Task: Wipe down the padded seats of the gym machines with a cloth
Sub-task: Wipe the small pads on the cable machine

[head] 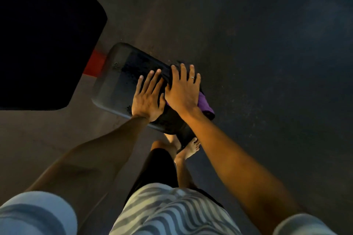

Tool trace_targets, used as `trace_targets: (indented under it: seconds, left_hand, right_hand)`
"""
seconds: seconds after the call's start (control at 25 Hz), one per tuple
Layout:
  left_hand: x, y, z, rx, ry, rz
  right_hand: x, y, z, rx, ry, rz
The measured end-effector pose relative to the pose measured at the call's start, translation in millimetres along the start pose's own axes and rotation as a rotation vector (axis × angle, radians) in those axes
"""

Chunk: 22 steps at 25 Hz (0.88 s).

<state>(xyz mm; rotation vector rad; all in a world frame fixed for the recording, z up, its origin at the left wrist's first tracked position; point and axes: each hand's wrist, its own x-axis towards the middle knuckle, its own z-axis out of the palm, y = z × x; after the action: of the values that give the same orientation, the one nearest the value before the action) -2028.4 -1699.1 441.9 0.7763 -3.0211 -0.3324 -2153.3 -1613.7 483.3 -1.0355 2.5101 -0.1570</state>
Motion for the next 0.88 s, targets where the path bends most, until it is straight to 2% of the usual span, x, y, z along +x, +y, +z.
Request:
trace_targets:
  seconds: [0.12, 0.2, 0.32, 0.48, 0.56, 0.76, 0.88]
  left_hand:
    - [-4, 1, 1, 0.025, -0.021, -0.015]
    - [-3, -1, 0, 0.021, -0.021, -0.002]
    - [-3, 1, 0, -0.003, -0.006, 0.002]
    - [-2, 2, -1, -0.058, 0.022, -0.024]
    - [0, 1, 1, -0.096, 0.071, -0.095]
    - [-1, 1, 1, -0.122, 0.196, -0.458]
    - [6, 3, 0, -0.136, 0.219, -0.49]
  right_hand:
    - [0, 3, -5, 0.088, -0.031, -0.135]
    - [-14, 31, -9, 0.138, -0.067, -0.232]
    - [-35, 73, -9, 0.031, -0.045, -0.398]
    - [-17, 65, 2, -0.079, -0.021, -0.439]
    - [6, 50, 1, -0.072, -0.001, -0.486]
    - [37, 9, -1, -0.041, -0.058, -0.468]
    - [22, 26, -3, -0.08, 0.003, -0.53]
